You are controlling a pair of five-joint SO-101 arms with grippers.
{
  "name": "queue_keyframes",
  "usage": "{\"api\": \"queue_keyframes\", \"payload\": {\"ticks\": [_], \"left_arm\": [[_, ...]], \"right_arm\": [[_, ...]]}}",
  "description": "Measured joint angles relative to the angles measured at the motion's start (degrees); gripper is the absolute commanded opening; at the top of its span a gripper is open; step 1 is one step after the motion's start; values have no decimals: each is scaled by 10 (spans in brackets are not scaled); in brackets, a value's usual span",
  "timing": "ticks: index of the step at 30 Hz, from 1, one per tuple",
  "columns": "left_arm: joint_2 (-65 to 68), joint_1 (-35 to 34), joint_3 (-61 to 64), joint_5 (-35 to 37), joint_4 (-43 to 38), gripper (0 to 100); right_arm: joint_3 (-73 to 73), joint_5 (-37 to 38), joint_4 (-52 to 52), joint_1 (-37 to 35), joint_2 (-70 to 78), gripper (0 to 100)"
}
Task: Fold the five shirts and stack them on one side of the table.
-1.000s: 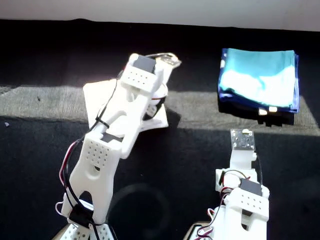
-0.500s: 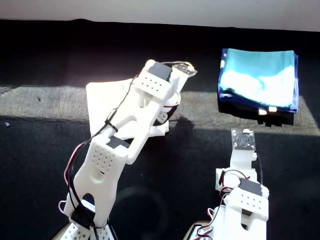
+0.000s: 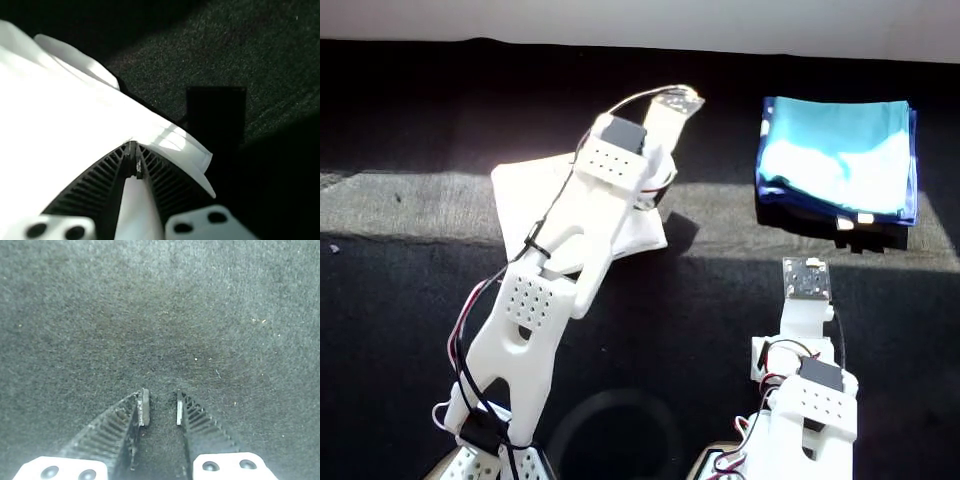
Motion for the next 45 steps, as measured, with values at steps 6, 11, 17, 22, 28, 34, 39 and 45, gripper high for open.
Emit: {"api": "queue_keyframes", "payload": {"ticks": [6,11,17,22,28,34,39,45], "left_arm": [[12,-33,-11,0,0,10],[13,-62,-59,5,40,11],[12,-80,-134,11,75,51],[52,-87,-135,11,67,130],[84,-46,-135,11,60,130],[84,-34,-173,11,69,132],[75,-55,-258,11,129,132],[53,-128,-272,11,139,130]], "right_arm": [[0,0,0,0,0,108],[0,0,0,0,0,108],[0,0,0,0,0,108],[0,0,0,0,0,108],[0,0,0,0,0,108],[0,0,0,0,0,108],[0,0,0,0,0,108],[0,0,0,0,0,108]]}}
